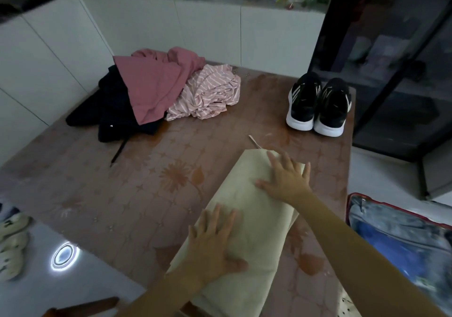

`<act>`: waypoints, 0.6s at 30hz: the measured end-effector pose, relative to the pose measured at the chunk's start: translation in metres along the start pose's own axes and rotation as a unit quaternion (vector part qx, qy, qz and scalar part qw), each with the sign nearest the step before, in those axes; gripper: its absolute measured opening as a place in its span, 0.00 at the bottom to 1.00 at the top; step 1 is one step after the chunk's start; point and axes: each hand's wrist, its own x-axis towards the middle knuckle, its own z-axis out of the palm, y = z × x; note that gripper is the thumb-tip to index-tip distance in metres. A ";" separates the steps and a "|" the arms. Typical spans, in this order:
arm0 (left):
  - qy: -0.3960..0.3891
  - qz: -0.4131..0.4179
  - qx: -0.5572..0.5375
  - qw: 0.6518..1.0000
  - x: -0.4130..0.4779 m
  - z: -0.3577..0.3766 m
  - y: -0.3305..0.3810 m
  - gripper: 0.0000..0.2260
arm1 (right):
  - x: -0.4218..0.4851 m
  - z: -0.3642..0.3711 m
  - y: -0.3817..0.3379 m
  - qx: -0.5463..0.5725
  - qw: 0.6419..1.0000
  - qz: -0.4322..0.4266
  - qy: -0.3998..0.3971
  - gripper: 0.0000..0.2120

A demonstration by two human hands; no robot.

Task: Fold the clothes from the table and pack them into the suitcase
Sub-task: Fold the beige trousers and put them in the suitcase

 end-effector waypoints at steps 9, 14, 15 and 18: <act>0.060 -0.061 -0.018 0.996 -0.015 0.009 -0.065 0.41 | -0.035 0.022 0.009 0.004 0.997 0.064 0.030 0.44; 0.147 -0.185 -0.079 0.969 0.004 -0.008 -0.089 0.45 | -0.086 0.027 0.015 -0.012 0.986 0.164 0.005 0.42; 0.148 -0.217 -0.143 0.954 0.004 -0.009 -0.089 0.47 | -0.095 0.028 0.018 -0.023 0.984 0.179 0.005 0.44; 0.147 -0.253 -0.338 0.894 0.008 0.009 -0.093 0.53 | -0.108 0.032 0.023 0.029 0.974 0.223 0.015 0.46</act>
